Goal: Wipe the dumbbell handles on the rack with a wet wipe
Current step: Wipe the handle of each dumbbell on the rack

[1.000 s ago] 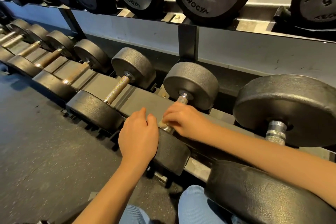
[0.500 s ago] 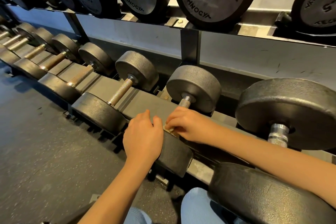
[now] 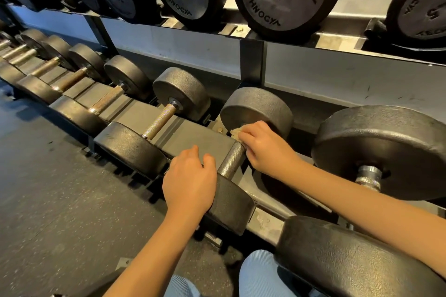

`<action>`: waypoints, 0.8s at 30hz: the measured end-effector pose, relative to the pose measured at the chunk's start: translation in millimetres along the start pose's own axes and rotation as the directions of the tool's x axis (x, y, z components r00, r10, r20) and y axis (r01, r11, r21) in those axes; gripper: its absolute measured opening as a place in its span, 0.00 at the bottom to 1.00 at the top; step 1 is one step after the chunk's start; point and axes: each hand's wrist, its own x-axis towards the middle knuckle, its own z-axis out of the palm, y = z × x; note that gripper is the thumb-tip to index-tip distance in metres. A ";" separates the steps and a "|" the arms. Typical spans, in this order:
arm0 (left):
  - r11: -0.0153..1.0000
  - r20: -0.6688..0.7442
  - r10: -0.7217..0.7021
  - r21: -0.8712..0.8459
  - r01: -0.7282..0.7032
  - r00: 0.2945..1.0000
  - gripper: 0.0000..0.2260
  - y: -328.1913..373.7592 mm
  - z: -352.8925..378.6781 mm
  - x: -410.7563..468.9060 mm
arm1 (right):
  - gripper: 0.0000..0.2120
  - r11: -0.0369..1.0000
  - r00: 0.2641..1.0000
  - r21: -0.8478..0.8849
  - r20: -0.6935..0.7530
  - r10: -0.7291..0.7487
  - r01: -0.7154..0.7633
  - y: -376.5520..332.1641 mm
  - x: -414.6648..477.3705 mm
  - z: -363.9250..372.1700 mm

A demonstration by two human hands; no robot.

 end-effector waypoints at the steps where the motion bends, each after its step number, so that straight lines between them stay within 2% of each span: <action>1: 1.000 -0.006 0.001 -0.006 -0.001 1.000 0.10 0.4 0.4 0.7 | 0.10 1.000 1.000 0.023 0.013 0.009 -0.009 1.1 -1.7 -1.7; 3: 1.000 -0.016 -0.012 -0.013 0.012 1.000 0.05 1.4 0.4 1.3 | 0.10 0.997 0.999 0.071 0.038 -0.025 0.023 0.5 -3.7 -5.1; 6: 1.000 -0.006 -0.005 0.023 0.005 1.000 0.14 -1.2 2.2 2.7 | 0.10 0.990 0.994 0.125 0.069 -0.079 0.070 -2.0 -3.2 -7.1; 9: 1.000 -0.008 -0.010 0.026 0.010 1.000 0.16 -2.7 2.0 2.6 | 0.10 0.996 0.993 0.052 0.089 -0.074 0.069 -1.6 3.0 -10.2; 12: 1.000 0.000 -0.011 0.001 0.011 1.000 0.08 1.1 -0.4 1.7 | 0.13 0.996 0.991 -0.082 0.126 0.031 -0.021 -1.1 8.7 -13.5; 14: 1.000 -0.002 -0.018 -0.010 0.018 1.000 0.04 3.6 -1.8 0.7 | 0.15 0.995 0.989 -0.096 0.142 0.046 -0.032 -3.0 8.0 -9.3; 18: 1.000 -0.007 -0.013 0.006 0.013 1.000 0.03 1.8 -0.2 0.9 | 0.12 1.000 0.994 0.019 0.105 -0.015 0.013 -10.2 -0.8 0.4; 21: 0.999 -0.015 0.003 0.043 -0.002 1.000 0.14 0.7 0.8 2.5 | 0.12 0.986 0.972 0.085 0.176 -0.156 0.143 -15.9 2.8 -3.3; 24: 0.999 -0.012 0.005 0.037 -0.005 1.000 0.14 0.5 0.2 1.4 | 0.13 0.986 0.967 0.147 0.226 -0.115 0.083 -5.1 16.8 -13.1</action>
